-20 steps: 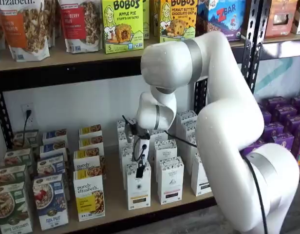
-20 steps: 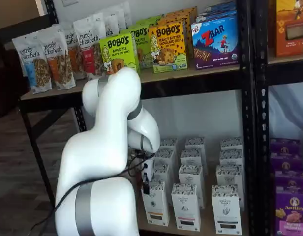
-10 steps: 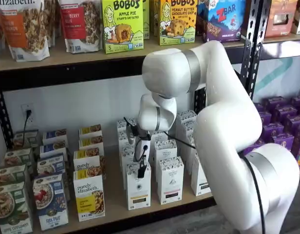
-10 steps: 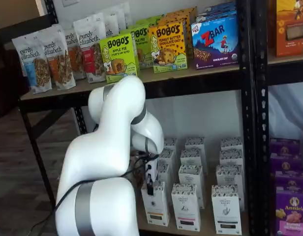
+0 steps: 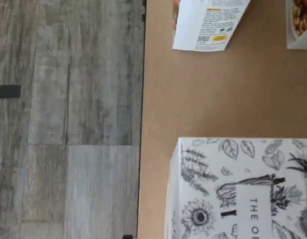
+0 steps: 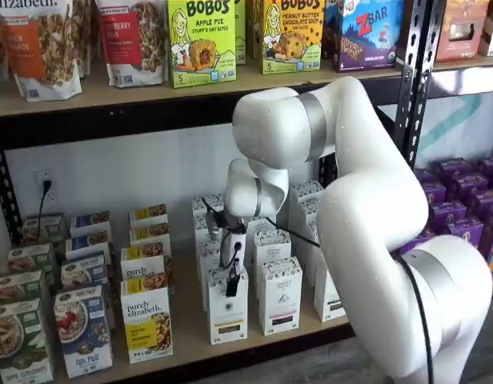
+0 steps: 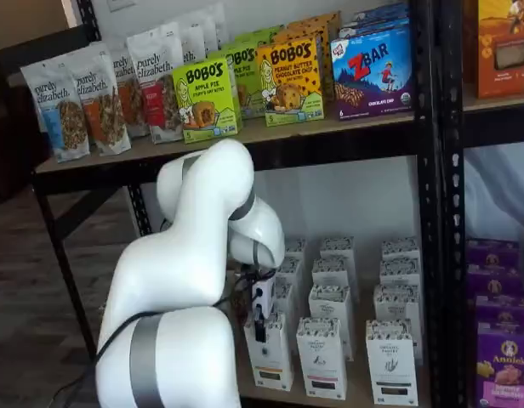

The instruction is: Pick up the white box with a yellow strip in the middle, on the bottom shelf, the fourth box from the left

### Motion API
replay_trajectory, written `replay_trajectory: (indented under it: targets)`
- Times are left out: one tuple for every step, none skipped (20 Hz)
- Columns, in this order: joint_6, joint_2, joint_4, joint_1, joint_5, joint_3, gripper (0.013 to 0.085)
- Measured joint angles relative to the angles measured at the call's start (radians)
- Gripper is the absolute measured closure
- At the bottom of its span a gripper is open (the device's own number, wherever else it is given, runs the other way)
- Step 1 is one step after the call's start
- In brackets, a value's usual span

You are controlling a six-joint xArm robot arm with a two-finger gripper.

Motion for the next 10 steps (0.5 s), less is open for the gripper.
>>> replay_trajectory:
  targets:
    - [0.001, 0.001, 0.000, 0.000, 0.002, -0.002, 0.0130]
    - [0.003, 0.003, -0.002, 0.000, 0.007, -0.006, 0.0170]
    - [0.003, 0.004, -0.002, 0.001, 0.006, -0.007, 0.0210]
    - [0.003, 0.004, -0.001, 0.002, -0.001, -0.004, 0.0210]
    - [0.000, 0.005, 0.003, 0.004, -0.011, -0.001, 0.0250]
    - [-0.003, 0.005, 0.007, 0.004, -0.017, 0.002, 0.0250]
    - [-0.008, 0.004, 0.013, 0.004, -0.024, 0.005, 0.0290]
    - [-0.011, 0.004, 0.016, 0.005, -0.029, 0.006, 0.0330]
    - [-0.014, 0.004, 0.019, 0.005, -0.032, 0.007, 0.0330]
    - [-0.018, 0.004, 0.025, 0.005, -0.036, 0.009, 0.0370]
